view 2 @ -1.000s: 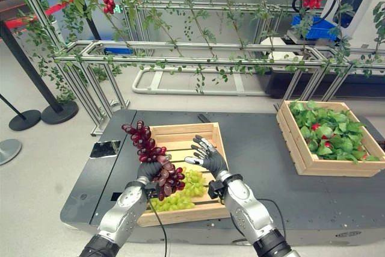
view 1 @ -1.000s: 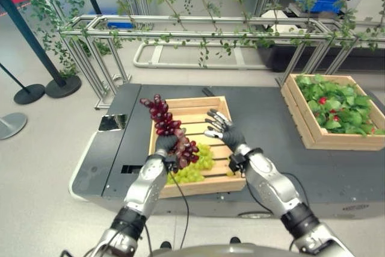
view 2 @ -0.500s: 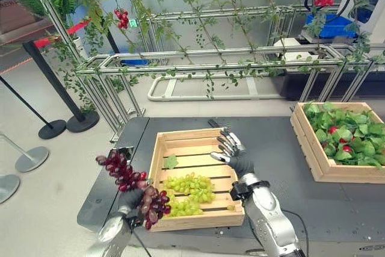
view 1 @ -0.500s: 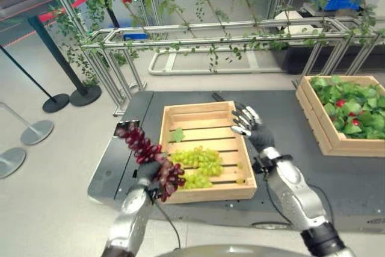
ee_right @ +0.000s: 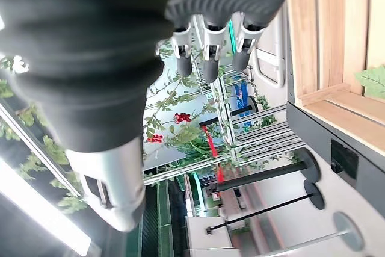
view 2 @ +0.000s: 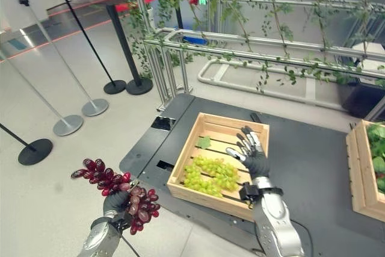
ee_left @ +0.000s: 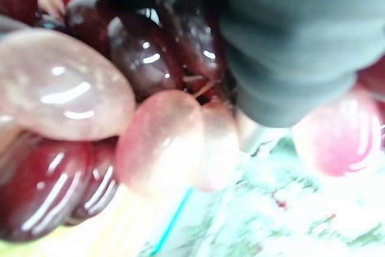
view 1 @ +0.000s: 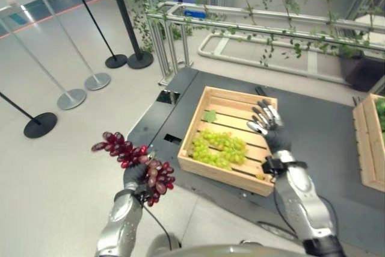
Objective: Pick up the fruits from the basket on one side to the basket on the other side
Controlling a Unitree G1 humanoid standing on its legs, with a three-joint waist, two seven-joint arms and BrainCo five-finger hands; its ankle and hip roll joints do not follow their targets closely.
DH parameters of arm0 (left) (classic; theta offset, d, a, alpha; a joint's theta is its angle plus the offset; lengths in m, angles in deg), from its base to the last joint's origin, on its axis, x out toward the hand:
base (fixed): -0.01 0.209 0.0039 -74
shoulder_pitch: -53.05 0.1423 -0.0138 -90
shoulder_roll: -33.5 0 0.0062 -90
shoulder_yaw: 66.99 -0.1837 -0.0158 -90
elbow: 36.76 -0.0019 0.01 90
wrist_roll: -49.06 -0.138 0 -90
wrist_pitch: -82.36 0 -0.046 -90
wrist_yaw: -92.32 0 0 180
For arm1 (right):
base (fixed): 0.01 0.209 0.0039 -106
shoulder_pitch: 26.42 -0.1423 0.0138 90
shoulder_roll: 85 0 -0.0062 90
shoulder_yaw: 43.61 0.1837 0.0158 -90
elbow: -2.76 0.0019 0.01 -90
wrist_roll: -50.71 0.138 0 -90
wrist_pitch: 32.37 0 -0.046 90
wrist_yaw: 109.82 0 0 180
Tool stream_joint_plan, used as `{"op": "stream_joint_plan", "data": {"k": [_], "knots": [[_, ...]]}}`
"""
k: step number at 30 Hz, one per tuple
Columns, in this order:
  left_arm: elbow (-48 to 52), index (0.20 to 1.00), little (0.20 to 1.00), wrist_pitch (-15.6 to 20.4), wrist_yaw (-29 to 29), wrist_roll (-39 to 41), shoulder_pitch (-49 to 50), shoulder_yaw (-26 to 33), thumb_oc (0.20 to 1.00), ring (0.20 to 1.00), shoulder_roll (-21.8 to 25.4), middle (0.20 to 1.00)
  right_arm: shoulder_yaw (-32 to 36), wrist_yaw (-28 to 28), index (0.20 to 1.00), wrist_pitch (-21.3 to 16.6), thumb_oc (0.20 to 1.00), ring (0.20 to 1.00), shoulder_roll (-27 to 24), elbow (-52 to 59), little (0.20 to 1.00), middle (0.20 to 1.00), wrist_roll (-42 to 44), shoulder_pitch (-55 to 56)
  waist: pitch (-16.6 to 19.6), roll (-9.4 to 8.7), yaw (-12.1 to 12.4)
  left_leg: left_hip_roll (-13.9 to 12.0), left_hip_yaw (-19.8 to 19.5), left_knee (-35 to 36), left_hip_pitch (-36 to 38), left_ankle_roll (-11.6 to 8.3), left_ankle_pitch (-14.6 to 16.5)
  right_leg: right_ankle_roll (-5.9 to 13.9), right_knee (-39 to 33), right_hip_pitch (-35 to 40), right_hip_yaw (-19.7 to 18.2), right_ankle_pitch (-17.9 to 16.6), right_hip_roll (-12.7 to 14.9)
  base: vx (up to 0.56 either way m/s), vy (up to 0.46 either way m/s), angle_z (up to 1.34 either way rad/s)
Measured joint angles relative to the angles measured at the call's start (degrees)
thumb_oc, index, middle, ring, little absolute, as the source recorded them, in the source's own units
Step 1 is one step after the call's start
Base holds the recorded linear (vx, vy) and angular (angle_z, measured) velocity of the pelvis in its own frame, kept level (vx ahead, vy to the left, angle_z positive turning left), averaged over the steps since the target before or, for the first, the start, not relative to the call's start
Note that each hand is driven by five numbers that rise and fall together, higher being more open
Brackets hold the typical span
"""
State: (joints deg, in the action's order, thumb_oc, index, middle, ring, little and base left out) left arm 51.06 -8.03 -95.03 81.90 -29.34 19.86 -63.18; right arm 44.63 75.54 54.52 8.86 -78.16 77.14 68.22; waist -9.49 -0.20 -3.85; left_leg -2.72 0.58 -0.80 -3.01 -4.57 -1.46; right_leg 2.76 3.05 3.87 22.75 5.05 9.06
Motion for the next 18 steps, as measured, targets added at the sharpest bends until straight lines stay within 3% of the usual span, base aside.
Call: {"op": "stream_joint_plan", "data": {"k": [1, 2, 3, 6, 7, 9, 10, 11, 14, 15, 16, 17, 18], "knots": [[0.0, 0.200, 0.200, 0.1, 0.0, 0.0, 0.3, 0.6, 0.200, 0.200, 0.4, 0.200, -0.1, 0.1, 1.000, 0.2, 1.000, 1.000, 0.5, -1.0, 1.000, 1.000, 0.0, -1.3, -0.2, -1.17, 2.0, 0.2, 3.0, -6.7, -0.5, 1.81, 2.4, 2.46, 0.1, -0.5, 1.5, -2.0, 2.0, -0.14, 0.207, 0.72], [0.0, 0.200, 0.200, 0.1, -0.2, 0.0, 1.4, 1.1, 0.200, 0.200, 0.6, 0.200, -0.3, 0.0, 1.000, 0.3, 1.000, 1.000, 0.7, -1.0, 1.000, 1.000, 0.0, -2.1, -0.2, -0.49, 2.4, 0.0, 3.8, -6.4, 1.1, 1.26, 4.2, 2.74, 1.0, -0.1, 1.9, -2.0, 2.3, -0.24, 0.360, 1.03], [-0.7, 0.200, 0.200, -0.4, -0.7, -0.1, 1.7, 1.1, 0.200, 0.200, 0.2, 0.200, 1.2, 0.4, 1.000, -0.4, 1.000, 1.000, 0.8, -0.7, 1.000, 1.000, 0.0, -1.9, 0.2, 1.35, 1.7, -0.1, 3.7, -3.7, 3.3, 1.30, 4.9, 3.40, 2.7, 1.6, 5.2, -1.4, 3.0, -0.16, 0.234, 1.15], [1.5, 0.200, 0.200, -0.1, -1.2, -0.9, 3.8, 2.1, 0.200, 0.200, 0.9, 0.200, 0.9, 0.7, 1.000, -0.1, 1.000, 1.000, 0.5, -1.6, 1.000, 1.000, 0.0, -1.5, 0.1, 1.17, 2.9, 0.9, 4.1, -2.0, 5.5, 3.25, 3.6, 3.94, 10.8, -1.2, 6.7, -0.2, 6.3, -0.14, 0.213, 0.59], [1.5, 0.200, 0.200, 0.0, -1.4, -1.1, 4.0, 3.5, 0.200, 0.200, 2.0, 0.200, -0.2, 0.4, 1.000, 0.0, 1.000, 1.000, 0.7, -1.6, 1.000, 1.000, 0.0, -1.6, 0.5, 0.16, 3.5, 1.1, 3.8, -2.0, 5.3, 3.56, 3.5, 4.22, 8.7, -2.5, 6.6, 0.3, 5.7, -0.16, 0.242, 0.14], [1.4, 0.200, 0.200, -0.1, -1.8, -2.9, 3.9, 5.8, 0.200, 0.200, 5.0, 0.200, -0.9, 0.3, 1.000, -0.1, 1.000, 1.000, 2.4, -2.0, 1.000, 1.000, 0.0, -1.3, 1.3, -3.36, 3.1, 2.8, 3.1, -2.0, 4.2, 3.93, 3.8, 3.64, 4.9, -3.5, 5.9, -3.8, 5.9, -0.15, 0.218, 0.43], [1.4, 0.200, 0.200, -0.1, -1.9, -3.4, 4.0, 6.1, 0.200, 0.200, 5.5, 0.200, -0.8, 0.5, 1.000, -0.1, 1.000, 1.000, 2.7, -2.2, 1.000, 1.000, 0.0, -0.7, 1.5, -3.54, 3.1, 2.5, 4.0, -1.7, 4.1, 3.93, 3.6, 3.88, 4.7, -3.7, 6.0, -3.9, 6.0, -0.17, 0.231, 0.29], [1.4, 0.200, 0.200, -0.1, -1.9, -4.3, 4.2, 6.2, 0.200, 0.200, 5.4, 0.200, -1.0, 0.4, 1.000, -0.1, 1.000, 1.000, 2.5, -2.8, 1.000, 1.000, 0.0, -0.3, 2.3, -5.11, 3.8, 2.5, 4.9, -1.6, 4.2, 3.67, 3.2, 3.79, 4.2, -3.8, 5.9, -4.5, 5.8, -0.17, 0.235, -0.01], [1.3, 0.200, 0.200, -0.2, -1.9, -5.9, 4.0, 6.5, 0.200, 0.200, 5.3, 0.200, -1.1, 0.5, 1.000, 0.0, 1.000, 1.000, 2.9, -3.4, 1.000, 1.000, 0.0, -0.6, 1.7, -5.80, 4.1, 2.6, 3.7, -1.7, 2.3, 3.89, 2.8, 3.97, 4.7, -4.1, 5.5, -5.9, 5.7, -0.22, 0.198, 0.15], [1.0, 0.200, 0.200, -0.3, -1.9, -6.7, 3.7, 6.3, 0.200, 0.200, 5.2, 0.200, -1.1, 0.6, 1.000, 0.1, 1.000, 1.000, 2.8, -3.5, 1.000, 1.000, 0.0, -0.5, 1.4, -5.87, 3.3, 2.8, 2.3, -1.6, 1.8, 4.23, 2.6, 4.20, 5.6, -4.0, 4.2, -6.0, 5.8, -0.21, 0.300, 0.96], [-1.2, 0.200, 0.200, -0.3, -2.1, -7.4, 0.7, 4.1, 0.200, 0.200, 4.7, 0.200, 0.4, 1.0, 1.000, 0.2, 1.000, 1.000, 2.2, -3.5, 1.000, 1.000, 0.0, 0.3, 0.3, -4.65, 2.8, 3.4, -2.8, -2.0, 1.1, 4.85, 1.7, 3.99, 12.2, -5.8, -6.7, -6.1, 5.2, -0.13, 0.258, 1.41], [-1.5, 0.200, 0.200, -0.4, -2.4, -7.4, -0.5, 2.8, 0.200, 0.200, 4.8, 0.200, 1.1, 1.3, 1.000, 0.3, 1.000, 1.000, 1.8, -3.5, 1.000, 1.000, 0.0, 0.4, -0.1, -4.03, 2.1, 3.4, -5.6, -2.3, 0.9, 4.79, 1.0, 4.13, 14.4, -6.5, -13.6, -5.7, 3.6, -0.08, 0.186, 1.78], [-1.1, 0.200, 0.200, -0.3, -2.4, -7.4, -1.0, 1.8, 0.200, 0.200, 5.2, 0.200, 1.1, 1.5, 1.000, 0.3, 1.000, 1.000, 1.5, -3.5, 1.000, 1.000, 0.0, 0.4, -0.2, -3.45, 1.5, 2.6, -8.6, -2.1, 0.3, 4.96, 0.4, 6.87, 13.7, -6.1, -19.4, -2.5, 1.1, -0.05, 0.094, 1.61]]}}
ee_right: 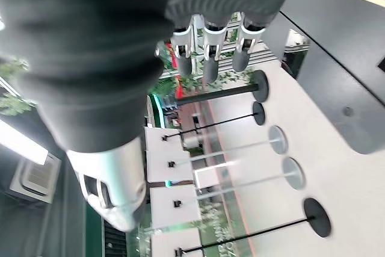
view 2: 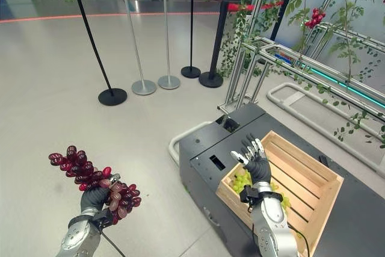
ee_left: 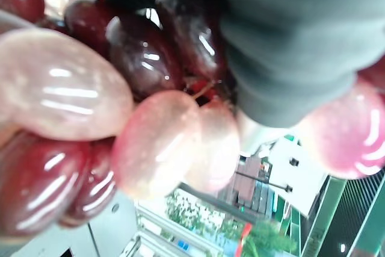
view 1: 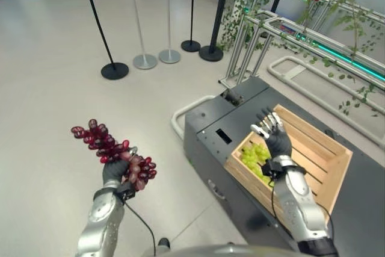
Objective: Pick up the fruits from the basket on one side to the basket on the other side
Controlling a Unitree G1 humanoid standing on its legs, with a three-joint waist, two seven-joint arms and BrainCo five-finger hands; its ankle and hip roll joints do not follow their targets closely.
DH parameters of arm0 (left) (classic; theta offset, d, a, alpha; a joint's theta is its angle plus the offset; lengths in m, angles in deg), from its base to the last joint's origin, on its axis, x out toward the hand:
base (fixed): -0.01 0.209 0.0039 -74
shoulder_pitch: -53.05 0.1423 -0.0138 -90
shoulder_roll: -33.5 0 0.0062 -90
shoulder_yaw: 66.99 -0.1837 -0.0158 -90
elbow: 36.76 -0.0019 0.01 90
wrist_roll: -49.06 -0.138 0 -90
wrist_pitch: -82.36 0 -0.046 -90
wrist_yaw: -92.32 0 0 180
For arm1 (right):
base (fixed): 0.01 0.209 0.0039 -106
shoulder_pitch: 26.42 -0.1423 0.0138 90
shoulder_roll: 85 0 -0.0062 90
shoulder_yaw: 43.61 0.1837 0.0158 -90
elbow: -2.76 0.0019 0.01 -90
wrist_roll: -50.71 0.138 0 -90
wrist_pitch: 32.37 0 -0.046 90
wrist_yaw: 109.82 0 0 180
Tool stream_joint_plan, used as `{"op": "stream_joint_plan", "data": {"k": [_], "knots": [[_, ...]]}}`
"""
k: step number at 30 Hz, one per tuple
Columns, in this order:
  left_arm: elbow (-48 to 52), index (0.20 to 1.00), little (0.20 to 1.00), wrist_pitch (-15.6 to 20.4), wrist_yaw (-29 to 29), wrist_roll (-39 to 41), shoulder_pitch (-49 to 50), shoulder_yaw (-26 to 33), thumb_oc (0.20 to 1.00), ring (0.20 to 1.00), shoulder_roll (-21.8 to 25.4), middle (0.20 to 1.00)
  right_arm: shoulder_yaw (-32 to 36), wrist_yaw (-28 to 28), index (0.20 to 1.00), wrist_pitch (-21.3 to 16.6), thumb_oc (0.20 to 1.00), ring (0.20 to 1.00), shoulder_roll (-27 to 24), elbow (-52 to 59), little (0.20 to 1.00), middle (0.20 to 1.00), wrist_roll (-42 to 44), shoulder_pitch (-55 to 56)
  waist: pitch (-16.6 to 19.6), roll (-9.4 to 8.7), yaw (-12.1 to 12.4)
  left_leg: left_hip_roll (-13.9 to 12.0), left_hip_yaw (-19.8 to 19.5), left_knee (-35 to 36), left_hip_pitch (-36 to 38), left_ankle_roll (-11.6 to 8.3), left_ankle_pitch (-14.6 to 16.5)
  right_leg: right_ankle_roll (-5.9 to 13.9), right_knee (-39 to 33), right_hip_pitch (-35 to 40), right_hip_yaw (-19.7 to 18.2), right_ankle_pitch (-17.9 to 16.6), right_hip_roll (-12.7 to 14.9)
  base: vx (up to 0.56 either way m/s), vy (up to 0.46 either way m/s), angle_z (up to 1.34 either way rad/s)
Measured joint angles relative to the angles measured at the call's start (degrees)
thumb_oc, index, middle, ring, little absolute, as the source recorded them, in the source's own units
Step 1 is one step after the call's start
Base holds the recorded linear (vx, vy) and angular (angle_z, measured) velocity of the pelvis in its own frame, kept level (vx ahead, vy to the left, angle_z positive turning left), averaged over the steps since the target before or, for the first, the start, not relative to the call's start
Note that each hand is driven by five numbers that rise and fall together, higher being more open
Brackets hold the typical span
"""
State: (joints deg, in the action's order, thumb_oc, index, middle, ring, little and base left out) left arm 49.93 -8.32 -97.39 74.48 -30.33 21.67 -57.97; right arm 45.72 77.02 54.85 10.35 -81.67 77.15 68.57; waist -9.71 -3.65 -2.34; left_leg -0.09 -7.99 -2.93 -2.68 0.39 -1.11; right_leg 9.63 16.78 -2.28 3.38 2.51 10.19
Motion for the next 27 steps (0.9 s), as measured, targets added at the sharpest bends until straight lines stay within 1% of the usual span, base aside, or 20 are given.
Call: {"op": "stream_joint_plan", "data": {"k": [1, 2, 3, 4, 5, 6, 8, 9, 13, 17, 18, 19, 20, 21, 22, 23, 24, 25, 26, 27], "knots": [[2.0, 0.200, 0.200, 0.2, 0.1, 0.0, -0.3, 0.0, 0.200, 0.200, 1.0, 0.200, -0.6, -0.2, 1.000, 0.1, 1.000, 1.000, 0.2, -0.1, 1.000, 1.000, 0.0, -1.1, 0.2, -1.34, 0.9, -0.2, -2.0, 1.4, -0.4, -0.58, -1.1, 0.25, -3.6, 0.4, -2.7, 1.3, -3.0, -0.04, 0.090, 1.18], [2.7, 0.200, 0.200, 0.4, 0.0, 0.0, 0.3, 0.6, 0.200, 0.200, 1.8, 0.200, -1.0, -0.5, 1.000, 0.2, 1.000, 1.000, 0.8, -0.1, 1.000, 1.000, 0.0, -2.3, 0.6, -2.20, 2.5, 0.2, -1.9, 1.5, -0.9, -0.73, -1.2, 0.10, -5.0, 0.7, -2.6, 0.4, -3.6, 0.00, 0.129, 0.77], [2.6, 0.200, 0.200, 0.3, -0.3, -0.1, 0.8, 1.1, 0.200, 0.200, 2.6, 0.200, -1.5, -0.9, 1.000, 0.1, 1.000, 1.000, 1.4, -0.6, 1.000, 1.000, -0.1, -3.4, 0.9, -3.25, 3.7, 2.0, -3.4, 1.1, -2.6, -1.26, -0.9, -2.09, -5.8, 1.1, -1.5, 2.6, -4.3, 0.05, 0.160, 0.63], [2.4, 0.200, 0.200, 0.2, -0.4, -0.1, 0.7, 1.2, 0.200, 0.200, 3.0, 0.200, -1.5, -0.9, 1.000, 0.1, 1.000, 1.000, 1.5, -0.9, 1.000, 1.000, -0.2, -3.8, 0.9, -3.14, 2.8, 2.1, -5.5, -0.2, -3.6, -1.38, -0.7, -2.27, -5.9, 1.9, -3.7, 4.3, -5.5, 0.06, 0.113, 1.72], [2.1, 0.200, 0.200, 0.2, -0.3, -0.2, 0.0, 1.1, 0.200, 0.200, 2.2, 0.200, -0.5, -1.0, 1.000, 0.1, 1.000, 1.000, 1.5, -0.9, 1.000, 1.000, -0.6, -3.6, 1.0, -2.67, 1.6, 4.1, -9.3, -1.8, -6.1, -0.80, -1.2, -4.43, -6.9, 4.8, -9.9, 8.5, -9.9, 0.03, 0.111, 1.89], [2.0, 0.200, 0.200, 0.2, -0.4, -0.3, -0.3, 1.0, 0.200, 0.200, 1.7, 0.200, 0.2, -0.9, 1.000, 0.1, 1.000, 1.000, 1.1, -1.3, 1.000, 1.000, -0.8, -3.2, 1.1, -3.27, 1.0, 4.0, -9.8, -2.4, -6.6, -1.55, -1.6, -6.97, -7.1, 5.3, -13.4, 9.8, -11.2, -0.03, 0.061, 1.59], [2.1, 0.200, 0.200, 0.0, -0.4, -0.3, 1.6, 0.7, 0.200, 0.200, 1.2, 0.200, 0.0, -0.9, 1.000, 0.3, 1.000, 1.000, 0.7, -3.3, 1.000, 1.000, -1.1, -4.0, 0.7, -1.20, 2.8, 4.4, -10.5, -3.3, -8.2, -3.16, -2.5, -8.41, -6.6, 5.0, -16.0, 9.9, -12.5, -0.05, 0.014, 0.59], [2.1, 0.200, 0.200, -0.1, -0.3, -0.3, 1.8, -0.2, 0.200, 0.200, 0.6, 0.200, -0.4, -0.7, 1.000, 0.4, 1.000, 1.000, -0.3, -3.5, 1.000, 1.000, -1.1, -3.8, 0.1, 0.10, 2.2, 4.5, -12.9, -3.6, -9.1, -3.31, -2.5, -8.48, -6.9, 5.0, -16.6, 10.1, -12.7, -0.02, -0.057, 0.69], [2.2, 0.200, 0.200, 0.0, -0.3, -0.1, 3.1, 0.4, 0.200, 0.200, 0.5, 0.200, -3.9, -1.4, 1.000, 1.0, 1.000, 1.000, -1.3, -3.8, 1.000, 1.000, -1.1, -4.8, 0.4, 0.74, 3.7, 3.1, -13.8, -1.3, -8.5, -4.78, -3.6, -10.69, -10.5, 6.3, -16.4, 9.4, -13.9, 0.01, -0.067, 0.19], [3.4, 0.200, 0.200, 0.0, 0.0, 0.5, 3.8, 0.3, 0.200, 0.200, -0.2, 0.200, -4.3, -1.3, 1.000, 0.9, 1.000, 1.000, -2.2, -3.6, 1.000, 1.000, -1.1, -4.6, 0.9, 2.23, 3.5, 3.5, -15.4, -0.2, -8.1, -5.50, -5.0, -11.43, -12.6, 7.8, -14.1, 8.7, -13.8, -0.07, -0.033, 0.29], [3.8, 0.200, 0.200, 0.0, 0.1, 0.7, 4.1, 0.3, 0.200, 0.200, -0.8, 0.200, -4.6, -1.3, 1.000, 1.0, 1.000, 1.000, -3.0, -3.5, 1.000, 1.000, -1.2, -4.5, 0.8, 3.46, 3.8, 4.3, -16.7, -0.2, -8.7, -5.71, -5.9, -11.46, -13.0, 8.6, -12.2, 8.4, -13.9, -0.19, 0.050, 0.77], [3.5, 0.200, 0.200, 0.0, 0.3, 0.7, 3.4, 0.1, 0.200, 0.200, -1.6, 0.200, -4.2, -1.1, 1.000, 0.9, 1.000, 1.000, -3.2, -3.3, 1.000, 1.000, -1.5, -4.0, 0.6, 4.35, 3.6, 5.2, -15.9, 0.3, -9.9, -5.59, -8.1, -11.91, -13.0, 8.9, -10.5, 8.1, -13.8, -0.26, 0.026, 2.05], [3.8, 0.200, 0.200, 0.4, 0.5, 1.2, 1.0, -0.8, 0.200, 0.200, -4.3, 0.200, -2.3, -0.4, 1.000, 0.8, 1.000, 1.000, -5.4, -2.1, 1.000, 1.000, -2.2, -3.0, 0.7, 7.16, 0.7, 5.3, -8.6, 2.8, -11.5, -1.45, -11.1, -12.18, -14.1, 9.5, -4.3, 8.4, -13.8, -0.20, 0.006, 2.08], [3.9, 0.200, 0.200, 0.5, 0.7, 1.3, 1.0, -0.9, 0.200, 0.200, -4.5, 0.200, -2.1, 0.1, 1.000, 0.9, 1.000, 1.000, -5.7, -2.2, 1.000, 1.000, -2.3, -3.2, 0.1, 7.75, 1.9, 4.1, -3.2, 5.8, -11.5, -0.12, -9.4, -12.48, -13.4, 9.4, -3.2, 8.7, -14.7, -0.15, -0.024, 2.00], [4.0, 0.200, 0.200, 0.6, 0.6, 1.4, 0.8, -0.8, 0.200, 0.200, -4.4, 0.200, -2.3, 0.4, 1.000, 1.1, 1.000, 1.000, -6.1, -2.2, 1.000, 1.000, -2.4, -3.4, -0.2, 7.52, 2.6, 2.6, 2.6, 8.8, -10.5, -1.25, -4.7, -12.90, -11.0, 7.5, -2.2, 8.4, -14.1, -0.10, -0.002, 1.26], [4.3, 0.200, 0.200, 0.6, 0.5, 1.6, 1.0, -0.6, 0.200, 0.200, -2.6, 0.200, -2.3, 0.4, 1.000, 0.9, 1.000, 1.000, -4.9, -2.0, 1.000, 1.000, -2.6, -3.9, -1.3, 4.73, 2.9, 3.0, 8.7, 2.9, -11.5, -1.47, -1.2, -13.15, -9.7, 6.0, -2.0, 7.3, -10.3, -0.11, -0.001, 1.15], [4.3, 0.200, 0.200, 0.7, 0.6, 1.6, 2.7, 0.3, 0.200, 0.200, -1.0, 0.200, -2.3, 0.1, 1.000, 0.8, 1.000, 1.000, -3.5, -1.9, 1.000, 1.000, -2.8, -4.0, -1.0, 2.42, 4.1, 3.3, 8.4, -4.9, -10.8, -0.70, -0.9, -13.27, -11.0, 7.2, -2.5, 7.9, -8.6, -0.10, 0.002, 1.12], [4.3, 0.200, 0.200, 0.7, 0.5, 1.6, 3.5, 0.8, 0.200, 0.200, -0.7, 0.200, -2.2, 0.1, 1.000, 0.6, 1.000, 1.000, -3.1, -1.6, 1.000, 1.000, -2.8, -3.9, -0.7, 1.82, 4.2, 2.9, 8.2, -8.3, -9.9, -1.98, 0.3, -12.69, -12.6, 8.5, -0.8, 8.5, -8.4, -0.11, 0.030, 1.06], [4.1, 0.200, 0.200, 0.7, 0.5, 1.6, 4.7, 1.4, 0.200, 0.200, -1.6, 0.200, -2.1, 0.0, 1.000, 0.3, 1.000, 1.000, -3.7, -1.7, 1.000, 1.000, -2.8, -3.8, -0.2, 2.57, 4.3, 1.5, 7.2, -7.9, -6.2, -2.33, 2.0, -12.10, -14.4, 10.3, 3.4, 9.5, -8.9, -0.11, 0.070, 1.25], [3.8, 0.200, 0.200, 0.6, 0.7, 1.6, 4.5, 1.1, 0.200, 0.200, -2.1, 0.200, -1.4, 0.2, 1.000, 0.3, 1.000, 1.000, -4.0, -1.8, 1.000, 1.000, -2.8, -3.3, -0.2, 3.32, 3.3, 1.3, 7.2, -6.1, -5.0, -1.00, 1.7, -11.46, -13.6, 10.3, 6.1, 9.9, -9.1, -0.08, 0.106, 1.60]]}}
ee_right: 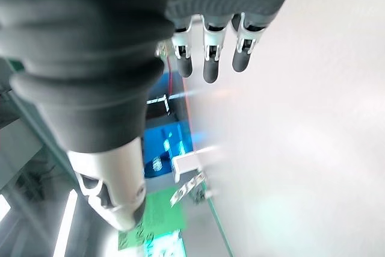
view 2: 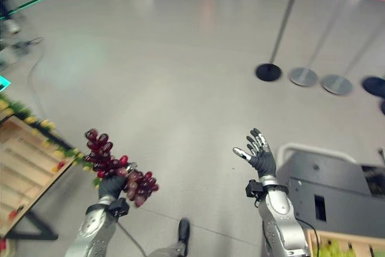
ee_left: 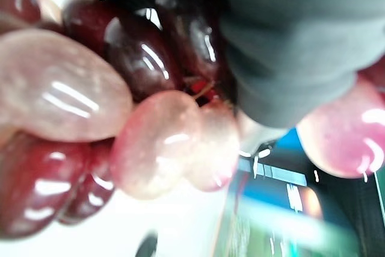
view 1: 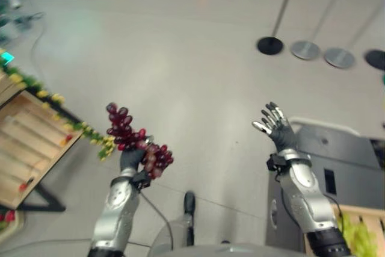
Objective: Pick up the fruits from the basket on one side to the basket on the other side
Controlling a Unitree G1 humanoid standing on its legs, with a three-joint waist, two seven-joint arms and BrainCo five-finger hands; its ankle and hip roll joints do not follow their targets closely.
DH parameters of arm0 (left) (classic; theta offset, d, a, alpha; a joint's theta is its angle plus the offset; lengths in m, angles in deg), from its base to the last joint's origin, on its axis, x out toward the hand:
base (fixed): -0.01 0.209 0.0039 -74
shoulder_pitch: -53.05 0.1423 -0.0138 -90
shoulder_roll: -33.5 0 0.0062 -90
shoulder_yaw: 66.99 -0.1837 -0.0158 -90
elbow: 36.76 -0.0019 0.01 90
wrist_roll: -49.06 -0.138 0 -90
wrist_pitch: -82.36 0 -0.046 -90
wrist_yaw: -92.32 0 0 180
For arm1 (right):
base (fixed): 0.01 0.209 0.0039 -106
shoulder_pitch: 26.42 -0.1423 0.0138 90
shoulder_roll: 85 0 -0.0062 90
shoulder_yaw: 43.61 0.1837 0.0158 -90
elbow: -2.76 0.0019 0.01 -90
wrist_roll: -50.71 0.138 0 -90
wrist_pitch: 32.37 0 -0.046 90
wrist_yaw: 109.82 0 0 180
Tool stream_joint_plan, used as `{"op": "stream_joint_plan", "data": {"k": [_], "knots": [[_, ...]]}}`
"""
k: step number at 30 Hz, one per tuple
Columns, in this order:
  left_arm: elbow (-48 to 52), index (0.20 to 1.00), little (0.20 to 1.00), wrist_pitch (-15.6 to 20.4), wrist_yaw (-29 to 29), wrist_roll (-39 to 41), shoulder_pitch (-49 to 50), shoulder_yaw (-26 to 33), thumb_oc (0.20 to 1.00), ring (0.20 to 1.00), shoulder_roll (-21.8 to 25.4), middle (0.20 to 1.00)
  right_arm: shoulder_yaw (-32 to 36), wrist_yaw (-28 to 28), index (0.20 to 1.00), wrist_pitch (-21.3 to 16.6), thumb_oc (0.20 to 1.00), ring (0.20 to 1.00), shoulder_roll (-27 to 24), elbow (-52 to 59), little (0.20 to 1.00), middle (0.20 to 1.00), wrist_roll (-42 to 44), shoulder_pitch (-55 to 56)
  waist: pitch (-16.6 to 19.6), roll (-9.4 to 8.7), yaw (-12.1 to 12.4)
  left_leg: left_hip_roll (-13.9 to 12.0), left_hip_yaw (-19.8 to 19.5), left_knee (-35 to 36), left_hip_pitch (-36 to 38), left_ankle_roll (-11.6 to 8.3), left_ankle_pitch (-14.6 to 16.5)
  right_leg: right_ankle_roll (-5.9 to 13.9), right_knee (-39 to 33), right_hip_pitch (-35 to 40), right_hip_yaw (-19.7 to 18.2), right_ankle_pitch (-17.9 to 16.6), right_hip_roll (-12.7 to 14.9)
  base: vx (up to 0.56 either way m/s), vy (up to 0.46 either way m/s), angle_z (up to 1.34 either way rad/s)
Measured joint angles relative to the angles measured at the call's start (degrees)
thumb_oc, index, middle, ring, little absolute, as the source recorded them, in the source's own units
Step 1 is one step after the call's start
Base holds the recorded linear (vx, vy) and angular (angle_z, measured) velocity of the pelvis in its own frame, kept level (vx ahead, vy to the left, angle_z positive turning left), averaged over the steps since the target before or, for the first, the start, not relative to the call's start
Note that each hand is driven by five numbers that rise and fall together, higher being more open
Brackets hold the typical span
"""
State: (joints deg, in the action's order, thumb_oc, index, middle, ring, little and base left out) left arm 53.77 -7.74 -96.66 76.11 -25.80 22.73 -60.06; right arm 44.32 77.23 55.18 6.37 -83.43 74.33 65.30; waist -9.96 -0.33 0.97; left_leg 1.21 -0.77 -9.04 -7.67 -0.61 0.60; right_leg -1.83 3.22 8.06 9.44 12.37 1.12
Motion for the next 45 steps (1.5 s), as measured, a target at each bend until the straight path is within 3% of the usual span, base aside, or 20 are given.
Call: {"op": "stream_joint_plan", "data": {"k": [1, 2, 3, 4, 5, 8, 17, 22, 23, 25, 26, 28, 31, 33, 36, 37, 39, 40, 43, 45], "knots": [[0.1, 0.200, 0.200, -0.1, 0.0, 0.0, -0.8, -0.5, 0.200, 0.200, -0.7, 0.200, 1.0, 0.2, 1.000, 0.1, 1.000, 1.000, -0.7, -0.4, 1.000, 1.000, 0.0, 0.2, -0.7, 1.11, -1.7, -1.0, -0.3, 2.0, 0.9, 0.85, -0.8, 1.92, 4.7, -1.8, 2.5, 1.0, -0.4, -0.03, 0.131, 1.30], [0.6, 0.200, 0.200, -0.1, 0.1, 0.1, -0.9, -0.7, 0.200, 0.200, -2.0, 0.200, 1.2, 0.1, 1.000, 0.5, 1.000, 1.000, -0.6, -0.6, 1.000, 1.000, 0.0, -0.4, -1.4, 2.87, -0.7, -3.8, -0.7, 4.8, 1.1, 0.30, -1.7, 2.71, 15.9, -9.3, 2.8, 3.9, -0.3, -0.02, 0.145, 0.89], [0.6, 0.200, 0.200, 0.0, 0.1, 0.2, -0.9, -0.4, 0.200, 0.200, -2.1, 0.200, 0.9, 0.0, 1.000, 0.5, 1.000, 1.000, -0.5, 0.2, 1.000, 1.000, 0.0, -0.5, -1.2, 2.01, -0.1, -3.6, -0.3, 6.3, 0.9, -0.38, -2.2, 1.65, 10.8, -10.6, 2.6, 3.6, 1.7, 0.02, 0.245, 0.83], [-0.2, 0.200, 0.200, -0.4, 0.2, 0.6, -1.2, -0.1, 0.200, 0.200, -2.1, 0.200, 0.7, -0.2, 1.000, 0.3, 1.000, 1.000, 0.2, 0.2, 1.000, 1.000, 0.0, -0.7, -1.9, 0.92, -0.5, -3.5, 1.1, 6.3, 1.1, -0.55, -1.9, 3.05, 4.7, -7.4, 7.8, -2.5, 4.1, 0.02, 0.194, 0.65], [-0.2, 0.200, 0.200, -0.6, 0.3, 0.7, -1.0, -0.3, 0.200, 0.200, -2.0, 0.200, 0.8, 0.0, 1.000, 0.3, 1.000, 1.000, 0.6, 0.2, 1.000, 1.000, 0.0, -0.2, -1.7, 0.21, -0.5, -3.7, 2.6, 5.2, 1.2, 0.43, -1.2, 3.15, 3.6, -6.7, 8.6, -3.1, 4.3, 0.04, 0.207, 0.82], [-0.4, 0.200, 0.200, -0.6, 0.6, 0.7, -1.0, -0.7, 0.200, 0.200, -1.6, 0.200, 1.4, 0.5, 1.000, 0.3, 1.000, 1.000, 1.6, 0.3, 1.000, 1.000, 0.0, 0.4, -1.5, -0.57, -0.7, -5.8, 5.1, 6.2, 3.0, -4.03, -0.2, 4.80, 1.7, -4.1, 12.2, -4.0, 4.7, 0.06, 0.181, 0.49], [0.0, 0.200, 0.200, -0.6, 0.4, 0.5, -2.3, 0.5, 0.200, 0.200, 2.4, 0.200, 1.1, 0.9, 1.000, 0.4, 1.000, 1.000, 5.1, 0.0, 1.000, 1.000, 0.0, 0.2, 0.4, -3.45, 1.8, -1.9, 1.9, 8.0, 3.5, -0.34, -1.0, 5.76, 4.7, -3.8, 13.2, -5.7, 8.5, 0.04, 0.234, 0.37], [-0.2, 0.200, 0.200, -0.6, 0.2, -1.6, -2.0, 1.7, 0.200, 0.200, 2.7, 0.200, 1.4, 0.8, 1.000, 0.5, 1.000, 1.000, 5.2, -0.1, 1.000, 1.000, -0.5, 1.1, 0.5, -3.58, 1.3, 0.0, 0.5, 8.7, 4.9, 1.66, -0.8, 7.12, 16.8, -7.0, 12.9, -6.6, 11.8, 0.10, 0.256, 0.29], [-0.2, 0.200, 0.200, -0.6, 0.2, -1.6, -2.0, 1.5, 0.200, 0.200, 2.6, 0.200, 1.4, 0.8, 1.000, 0.7, 1.000, 1.000, 4.9, -0.1, 1.000, 1.000, -0.5, 2.3, 0.3, -3.09, 0.3, 0.2, -1.6, 7.8, 5.1, 2.84, -0.4, 6.65, 25.1, -10.7, 11.2, -7.1, 13.7, 0.05, 0.118, 0.40], [-0.3, 0.200, 0.200, -0.6, 0.1, -1.6, -2.2, 1.6, 0.200, 0.200, 2.6, 0.200, 1.3, 0.8, 1.000, 0.7, 1.000, 1.000, 5.2, -0.2, 1.000, 1.000, -0.7, 3.5, -0.2, -1.55, -0.7, -0.2, -4.4, 7.9, 5.2, 3.33, -0.2, 6.69, 29.1, -14.7, 3.4, -5.4, 10.2, 0.22, 0.173, 0.44], [-0.3, 0.200, 0.200, -0.5, -0.1, -1.6, -2.6, 1.6, 0.200, 0.200, 2.1, 0.200, 1.3, 0.7, 1.000, 0.8, 1.000, 1.000, 4.9, 0.0, 1.000, 1.000, -0.8, 4.0, -0.8, -0.20, -1.7, -1.2, -6.6, 7.8, 5.0, 4.01, 0.1, 7.25, 26.7, -17.4, 0.0, -3.7, 5.0, 0.28, 0.143, 0.38], [-0.4, 0.200, 0.200, -0.6, 0.0, -1.6, -2.5, 1.8, 0.200, 0.200, 2.7, 0.200, 1.5, 0.6, 1.000, 0.6, 1.000, 1.000, 4.6, 0.1, 1.000, 1.000, -1.0, 4.6, -1.5, 0.78, -2.1, -1.5, -9.7, 8.3, 5.2, 3.14, -0.4, 7.83, 15.9, -22.1, -2.9, -3.7, -0.8, 0.21, 0.018, 0.49], [-0.5, 0.200, 0.200, -0.5, 0.0, -1.6, -1.8, 2.0, 0.200, 0.200, 2.1, 0.200, 1.6, 0.5, 1.000, 0.6, 1.000, 1.000, 4.4, -0.8, 1.000, 1.000, -1.0, 5.7, -1.2, -1.12, -3.3, 0.9, -9.4, 9.1, 6.5, 3.96, 0.7, 7.38, 7.0, -27.3, 0.7, -8.0, 1.3, 0.29, -0.003, 0.57], [-0.5, 0.200, 0.200, -0.4, 0.1, -1.6, -0.9, 3.5, 0.200, 0.200, 1.0, 0.200, 1.4, -0.1, 1.000, 0.6, 1.000, 1.000, 4.2, -1.2, 1.000, 1.000, -1.0, 5.9, -1.5, -1.50, -3.2, 1.1, -10.5, 7.4, 6.1, 3.78, 2.8, 9.57, 2.0, -29.6, 0.3, -10.7, 0.9, 0.40, 0.028, 0.47], [-0.5, 0.200, 0.200, -0.5, 0.4, -1.6, 0.3, 3.8, 0.200, 0.200, 1.4, 0.200, 1.7, -0.4, 1.000, 0.6, 1.000, 1.000, 4.1, -2.6, 1.000, 1.000, -1.0, 7.0, -1.3, -4.41, -4.0, 2.4, -14.0, 9.2, 10.1, 2.03, 4.4, 10.18, 1.0, -27.2, 0.1, -10.9, 2.2, 0.39, -0.042, 0.86], [-0.5, 0.200, 0.200, -0.6, 0.4, -1.6, 0.8, 3.8, 0.200, 0.200, 0.6, 0.200, 2.1, -0.7, 1.000, 0.6, 1.000, 1.000, 3.5, -3.5, 1.000, 1.000, -1.1, 7.9, -1.3, -3.85, -4.1, 1.8, -15.2, 8.9, 12.1, 1.37, 6.6, 7.19, 2.3, -26.1, -0.2, -14.3, 1.6, 0.44, -0.057, 0.42], [0.7, 0.200, 0.200, -0.6, 0.8, -1.6, 2.2, 3.8, 0.200, 0.200, -0.3, 0.200, 2.4, -1.2, 1.000, 0.7, 1.000, 1.000, 2.9, -4.6, 1.000, 1.000, -1.3, 7.7, -1.0, -2.08, -4.1, -0.1, -15.0, 7.6, 14.0, 0.83, 9.2, 6.47, 5.8, -25.6, 1.2, -13.8, 0.4, 0.40, -0.024, 0.30], [0.9, 0.200, 0.200, -0.6, 1.3, -1.6, 2.2, 3.7, 0.200, 0.200, -1.1, 0.200, 2.7, -1.4, 1.000, 0.7, 1.000, 1.000, 1.8, -5.4, 1.000, 1.000, -1.7, 7.8, -1.0, -0.02, -4.3, -1.4, -14.0, 2.9, 14.4, -0.98, 11.8, 3.91, 7.2, -23.6, 2.7, -12.9, -1.0, 0.32, -0.013, 0.29], [2.3, 0.200, 0.200, -0.6, 2.1, -1.3, 2.9, 3.8, 0.200, 0.200, -1.3, 0.200, 4.0, -1.4, 1.000, 0.9, 1.000, 1.000, 0.6, -6.3, 1.000, 1.000, -1.7, 7.9, 0.0, 1.22, -4.4, 0.0, -11.9, -7.8, 13.8, -3.06, 12.1, -0.08, 4.3, -17.4, 2.8, -12.3, -2.1, 0.22, -0.069, 0.17], [4.2, 0.200, 0.200, 0.2, 2.3, -0.8, 3.2, 4.2, 0.200, 0.200, -2.2, 0.200, 4.9, -1.5, 1.000, 0.9, 1.000, 1.000, -1.6, -6.3, 1.000, 1.000, -1.7, 7.8, 0.9, 2.49, -3.5, 2.5, -12.3, -20.1, 8.3, -7.45, 12.2, -3.42, -0.5, -13.3, 1.1, -13.6, -3.0, 0.21, -0.092, -0.33]]}}
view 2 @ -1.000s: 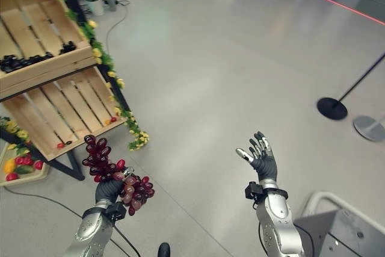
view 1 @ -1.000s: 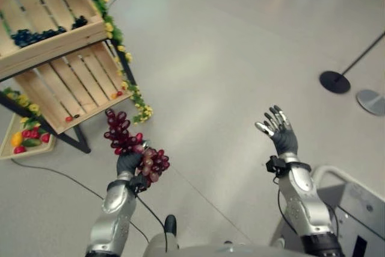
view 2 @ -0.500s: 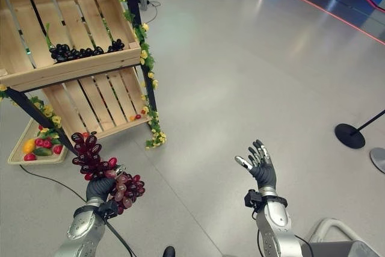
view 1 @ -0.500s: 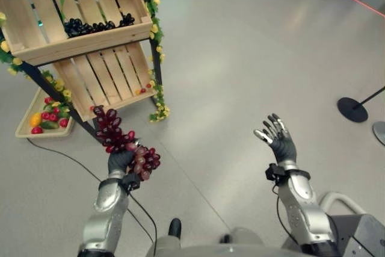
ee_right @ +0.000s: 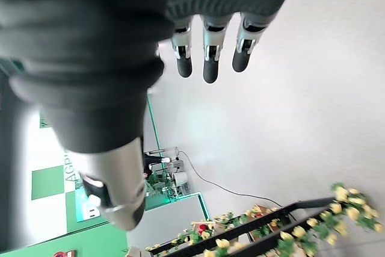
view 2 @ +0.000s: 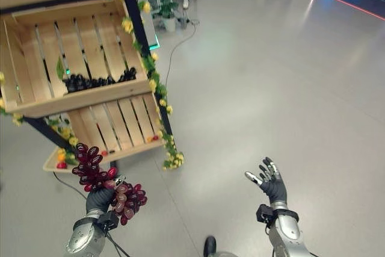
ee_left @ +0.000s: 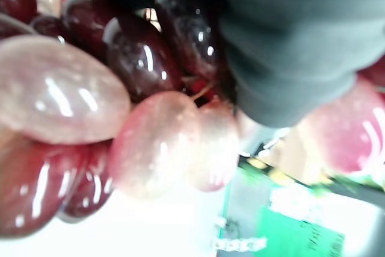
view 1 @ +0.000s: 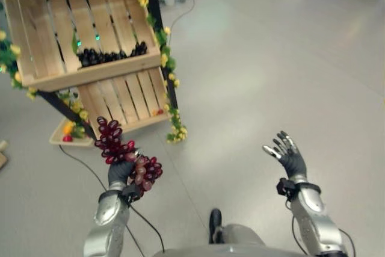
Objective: Pick up the fruits from the basket on one side to the basket on the other side
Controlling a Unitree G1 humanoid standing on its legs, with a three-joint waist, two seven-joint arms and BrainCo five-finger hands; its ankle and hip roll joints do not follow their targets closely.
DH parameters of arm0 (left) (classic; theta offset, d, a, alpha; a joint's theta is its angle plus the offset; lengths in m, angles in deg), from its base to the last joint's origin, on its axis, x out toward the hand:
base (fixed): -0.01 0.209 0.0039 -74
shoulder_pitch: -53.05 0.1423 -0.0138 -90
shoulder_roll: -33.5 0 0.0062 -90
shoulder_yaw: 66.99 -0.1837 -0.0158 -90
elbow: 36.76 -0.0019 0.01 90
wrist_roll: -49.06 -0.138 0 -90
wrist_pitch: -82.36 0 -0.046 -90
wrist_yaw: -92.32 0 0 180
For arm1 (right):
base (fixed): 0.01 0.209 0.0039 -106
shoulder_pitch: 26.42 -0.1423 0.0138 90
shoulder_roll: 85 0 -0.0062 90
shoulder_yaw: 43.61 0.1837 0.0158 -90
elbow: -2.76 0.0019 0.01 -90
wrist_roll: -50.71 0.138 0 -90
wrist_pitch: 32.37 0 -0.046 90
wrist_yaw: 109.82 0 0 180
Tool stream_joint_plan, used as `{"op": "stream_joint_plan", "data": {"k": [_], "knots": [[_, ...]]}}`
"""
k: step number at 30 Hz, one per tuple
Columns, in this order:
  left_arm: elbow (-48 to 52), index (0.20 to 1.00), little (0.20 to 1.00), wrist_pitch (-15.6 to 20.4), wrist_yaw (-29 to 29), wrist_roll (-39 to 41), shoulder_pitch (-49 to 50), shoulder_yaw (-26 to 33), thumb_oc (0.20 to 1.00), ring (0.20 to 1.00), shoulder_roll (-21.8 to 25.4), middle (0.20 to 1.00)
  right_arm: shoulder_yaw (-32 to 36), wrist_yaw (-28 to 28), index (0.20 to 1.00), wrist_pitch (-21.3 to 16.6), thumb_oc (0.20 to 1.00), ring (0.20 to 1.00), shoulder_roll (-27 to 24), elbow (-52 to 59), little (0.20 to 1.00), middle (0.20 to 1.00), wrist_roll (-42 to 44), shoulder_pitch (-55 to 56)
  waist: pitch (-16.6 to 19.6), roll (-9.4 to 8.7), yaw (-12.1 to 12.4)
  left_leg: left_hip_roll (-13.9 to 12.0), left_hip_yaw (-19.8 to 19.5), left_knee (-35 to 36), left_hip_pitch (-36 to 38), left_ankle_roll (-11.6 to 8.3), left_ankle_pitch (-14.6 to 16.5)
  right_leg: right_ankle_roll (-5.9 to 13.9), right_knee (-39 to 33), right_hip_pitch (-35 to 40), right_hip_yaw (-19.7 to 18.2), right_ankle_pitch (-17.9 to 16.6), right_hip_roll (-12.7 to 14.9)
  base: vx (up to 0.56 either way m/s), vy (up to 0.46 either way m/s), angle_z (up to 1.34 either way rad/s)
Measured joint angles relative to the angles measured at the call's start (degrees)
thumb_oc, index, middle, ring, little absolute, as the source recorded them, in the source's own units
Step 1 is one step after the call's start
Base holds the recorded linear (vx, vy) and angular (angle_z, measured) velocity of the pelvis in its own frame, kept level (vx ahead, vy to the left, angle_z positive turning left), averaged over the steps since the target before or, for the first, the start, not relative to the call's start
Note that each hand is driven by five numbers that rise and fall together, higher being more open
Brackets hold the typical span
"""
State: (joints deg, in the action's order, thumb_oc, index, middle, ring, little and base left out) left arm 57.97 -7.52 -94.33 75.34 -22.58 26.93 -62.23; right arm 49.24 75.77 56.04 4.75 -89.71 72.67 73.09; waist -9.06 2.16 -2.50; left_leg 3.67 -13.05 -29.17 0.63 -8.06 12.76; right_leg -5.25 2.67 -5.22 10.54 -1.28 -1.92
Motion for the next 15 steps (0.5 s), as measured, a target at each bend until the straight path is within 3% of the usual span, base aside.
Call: {"op": "stream_joint_plan", "data": {"k": [1, 2, 3, 4, 5, 6, 7, 8, 9, 10, 11, 13, 14, 15], "knots": [[1.0, 0.200, 0.200, 0.3, 0.0, 0.6, 0.7, 0.2, 0.200, 0.200, -0.6, 0.200, -0.2, -0.1, 1.000, -0.1, 1.000, 1.000, -0.6, 0.0, 1.000, 1.000, 0.0, -0.2, 0.3, 1.12, 0.5, 0.3, -0.1, -5.0, -2.1, -0.79, -0.6, -0.58, 0.0, 0.2, 0.0, 0.0, -0.4, 0.21, -0.130, -0.52], [1.1, 0.200, 0.200, 0.6, 0.1, 1.1, 0.7, 0.0, 0.200, 0.200, -1.1, 0.200, 0.2, -0.1, 1.000, -0.1, 1.000, 1.000, -1.1, -0.1, 1.000, 1.000, 0.0, -0.5, 0.4, 2.10, 0.7, 1.4, -0.7, -11.3, -5.5, -3.50, -1.1, -1.09, 0.3, 0.6, 0.2, 0.8, -0.9, 0.17, -0.153, 0.01], [1.1, 0.200, 0.200, 0.6, 0.5, 1.8, 0.0, -0.1, 0.200, 0.200, -2.4, 0.200, 1.1, -0.1, 1.000, 0.1, 1.000, 1.000, -1.5, -0.4, 1.000, 1.000, 0.0, -0.1, 0.1, 3.08, 0.3, 5.9, -0.5, -21.6, -11.2, -6.94, -3.1, -0.80, 1.1, 1.9, 0.4, 2.7, -0.2, 0.23, -0.138, 0.16], [1.4, 0.200, 0.200, 0.6, 0.6, 2.0, -0.4, -0.1, 0.200, 0.200, -2.9, 0.200, 1.0, 0.1, 1.000, 0.4, 1.000, 1.000, -1.3, -1.0, 1.000, 1.000, 0.0, 0.2, -0.5, 2.29, 0.5, 8.2, 1.5, -19.7, -13.1, -4.17, -2.9, -0.98, -0.1, 3.9, 0.7, 2.4, 1.1, 0.18, -0.091, 0.24], [1.7, 0.200, 0.200, 0.7, 0.6, 2.1, 0.0, -0.1, 0.200, 0.200, -2.8, 0.200, 0.8, 0.1, 1.000, 0.4, 1.000, 1.000, -1.1, -1.1, 1.000, 1.000, 0.1, 0.4, -0.5, 2.12, 0.5, 8.3, 2.2, -17.4, -13.5, -3.50, -3.4, -1.02, -0.8, 5.1, 0.9, 2.4, 1.1, 0.29, -0.012, 0.17], [2.1, 0.200, 0.200, 0.8, 0.5, 2.9, 0.2, 0.6, 0.200, 0.200, -2.9, 0.200, 1.3, 0.4, 1.000, 0.4, 1.000, 1.000, 0.6, -1.9, 1.000, 1.000, 0.1, 0.7, -0.8, 1.52, 0.5, 6.4, 2.9, -12.0, -15.3, -1.48, -3.9, -0.86, -2.5, 7.3, 1.2, 2.9, 1.1, 0.15, 0.019, 0.09], [2.2, 0.200, 0.200, 0.8, 0.5, 3.6, 0.3, 1.0, 0.200, 0.200, -2.9, 0.200, 0.9, 0.4, 1.000, 0.5, 1.000, 1.000, 0.6, -2.2, 1.000, 1.000, 0.2, 0.6, -1.1, 1.03, 0.6, 5.1, 2.8, -8.8, -16.4, -0.75, -4.0, -0.56, -2.7, 8.2, 0.8, 3.2, 1.2, 0.22, 0.047, -0.09], [2.6, 0.200, 0.200, 0.7, 0.5, 4.3, 0.6, 2.3, 0.200, 0.200, -2.8, 0.200, 0.5, 0.4, 1.000, 0.7, 1.000, 1.000, 1.0, -2.7, 1.000, 1.000, 0.2, 0.4, -1.5, 0.58, 2.1, 1.1, 4.5, 0.4, -15.4, 2.06, -4.5, -0.60, -3.7, 9.3, 0.5, 3.0, 1.1, 0.15, 0.041, -0.28], [2.7, 0.200, 0.200, 0.8, 0.3, 4.6, 0.6, 3.3, 0.200, 0.200, -2.5, 0.200, 0.5, 0.5, 1.000, 0.7, 1.000, 1.000, 0.7, -3.3, 1.000, 1.000, 0.2, -0.1, -1.9, 0.35, 2.0, -2.7, 4.1, 8.6, -15.6, 3.25, -5.8, -0.21, -4.0, 9.9, 0.5, 3.4, 1.0, 0.16, 0.038, -0.27], [2.8, 0.200, 0.200, 0.8, 0.3, 4.9, 0.8, 3.9, 0.200, 0.200, -2.4, 0.200, 0.5, 0.6, 1.000, 0.7, 1.000, 1.000, 0.6, -3.8, 1.000, 1.000, 0.2, -0.6, -2.3, -0.06, 2.2, -4.5, 2.6, 12.5, -16.1, 3.70, -6.2, 0.12, -4.3, 10.4, -0.5, 3.6, 1.1, 0.11, 0.024, -0.31], [3.8, 0.200, 0.200, 0.8, -0.3, 5.0, 1.3, 4.4, 0.200, 0.200, -2.1, 0.200, 0.3, 1.0, 1.000, 0.7, 1.000, 1.000, -0.4, -4.7, 1.000, 1.000, 0.2, -1.2, -2.7, 0.50, 2.3, -6.2, 1.2, 19.7, -14.0, 3.51, -9.2, 0.98, -4.2, 11.4, -1.0, 4.1, 0.9, 0.05, 0.040, -0.25], [4.6, 0.200, 0.200, 0.8, -0.1, 6.2, 2.0, 4.1, 0.200, 0.200, -2.6, 0.200, 0.8, 1.3, 1.000, 0.8, 1.000, 1.000, -1.5, -5.0, 1.000, 1.000, 0.1, -0.3, -2.9, 1.36, 2.4, -6.5, 1.7, 23.6, -12.4, 3.77, -14.0, 2.67, -5.4, 14.2, -0.5, 5.3, 1.3, 0.08, 0.065, -0.16], [5.6, 0.200, 0.200, 0.8, 0.2, 6.7, 2.3, 4.1, 0.200, 0.200, -2.6, 0.200, 0.9, 1.3, 1.000, 0.8, 1.000, 1.000, -2.3, -5.1, 1.000, 1.000, 0.1, -0.3, -2.8, 2.47, 2.4, -6.5, 1.8, 24.5, -11.8, 4.32, -14.6, 3.21, -5.5, 14.8, -0.6, 5.9, 0.9, 0.11, 0.009, -0.09], [7.0, 0.200, 0.200, 0.9, 0.4, 7.2, 2.5, 4.1, 0.200, 0.200, -2.2, 0.200, 1.0, 1.3, 1.000, 0.8, 1.000, 1.000, -2.7, -5.7, 1.000, 1.000, 0.1, -0.3, -3.1, 4.68, 2.2, -6.9, 1.8, 24.4, -11.0, 1.41, -19.0, 4.77, -5.3, 16.1, -0.6, 7.1, -0.3, 0.12, -0.020, -0.04]]}}
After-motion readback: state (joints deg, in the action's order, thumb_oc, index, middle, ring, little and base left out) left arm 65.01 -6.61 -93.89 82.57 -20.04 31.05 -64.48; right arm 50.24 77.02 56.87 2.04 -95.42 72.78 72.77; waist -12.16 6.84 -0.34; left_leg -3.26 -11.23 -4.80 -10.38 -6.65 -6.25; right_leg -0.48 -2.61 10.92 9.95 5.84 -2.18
